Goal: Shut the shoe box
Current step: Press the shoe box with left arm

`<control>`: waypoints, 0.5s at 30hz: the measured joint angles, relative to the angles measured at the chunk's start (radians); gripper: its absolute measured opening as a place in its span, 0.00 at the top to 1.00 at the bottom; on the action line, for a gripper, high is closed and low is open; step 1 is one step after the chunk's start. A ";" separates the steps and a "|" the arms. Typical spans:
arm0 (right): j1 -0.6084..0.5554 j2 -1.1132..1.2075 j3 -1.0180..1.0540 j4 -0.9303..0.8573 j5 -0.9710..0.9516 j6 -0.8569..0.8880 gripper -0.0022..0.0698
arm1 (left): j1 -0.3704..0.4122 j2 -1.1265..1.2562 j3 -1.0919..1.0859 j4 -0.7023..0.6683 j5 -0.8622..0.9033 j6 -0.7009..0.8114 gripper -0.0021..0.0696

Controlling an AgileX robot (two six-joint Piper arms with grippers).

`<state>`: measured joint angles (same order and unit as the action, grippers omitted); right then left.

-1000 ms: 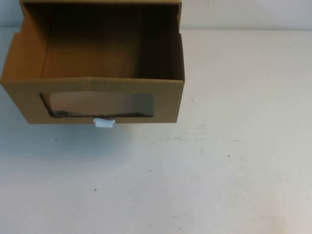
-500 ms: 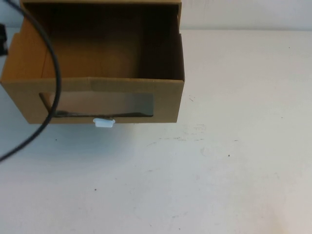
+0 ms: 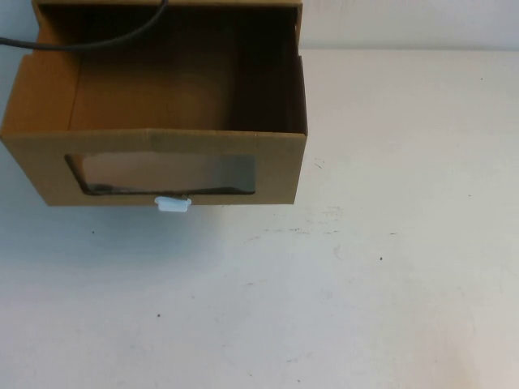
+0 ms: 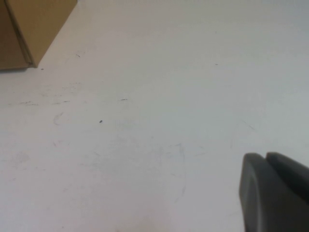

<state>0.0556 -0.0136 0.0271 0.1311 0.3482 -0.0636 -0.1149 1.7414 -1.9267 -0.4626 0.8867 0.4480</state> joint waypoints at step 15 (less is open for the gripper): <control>0.000 0.000 0.000 0.028 -0.003 0.000 0.99 | -0.062 0.168 -0.114 -0.017 0.013 0.027 0.97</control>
<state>0.0556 -0.0136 0.0271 0.1587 0.3456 -0.0636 -0.1768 1.9095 -2.0402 -0.4792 0.8999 0.4745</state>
